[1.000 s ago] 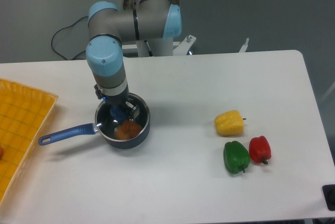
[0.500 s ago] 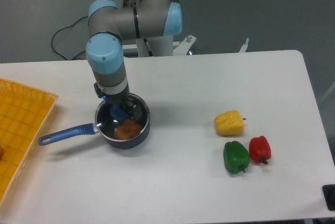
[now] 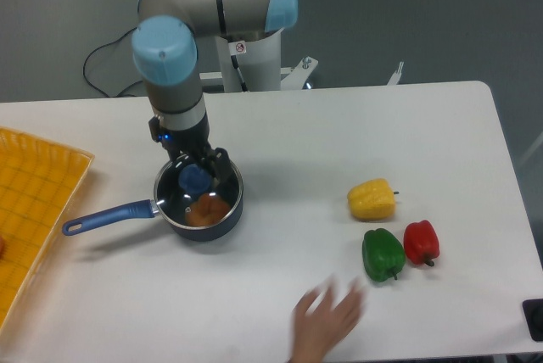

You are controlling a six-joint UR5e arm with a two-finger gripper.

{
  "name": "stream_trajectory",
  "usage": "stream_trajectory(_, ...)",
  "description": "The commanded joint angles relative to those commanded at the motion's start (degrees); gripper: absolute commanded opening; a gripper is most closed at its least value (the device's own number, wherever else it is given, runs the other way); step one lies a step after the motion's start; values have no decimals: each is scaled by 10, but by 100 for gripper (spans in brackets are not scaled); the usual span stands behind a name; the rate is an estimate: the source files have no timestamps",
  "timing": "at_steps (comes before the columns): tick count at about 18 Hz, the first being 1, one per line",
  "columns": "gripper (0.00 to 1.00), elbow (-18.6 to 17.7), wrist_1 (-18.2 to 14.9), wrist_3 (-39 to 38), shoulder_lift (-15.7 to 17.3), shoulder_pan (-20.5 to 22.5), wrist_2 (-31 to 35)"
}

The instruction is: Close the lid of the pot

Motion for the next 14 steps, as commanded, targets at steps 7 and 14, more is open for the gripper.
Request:
stream_trajectory(7,100,48,-83,125,11,89,10)
stream_trajectory(14,100,53,-109,296,15,211,5)
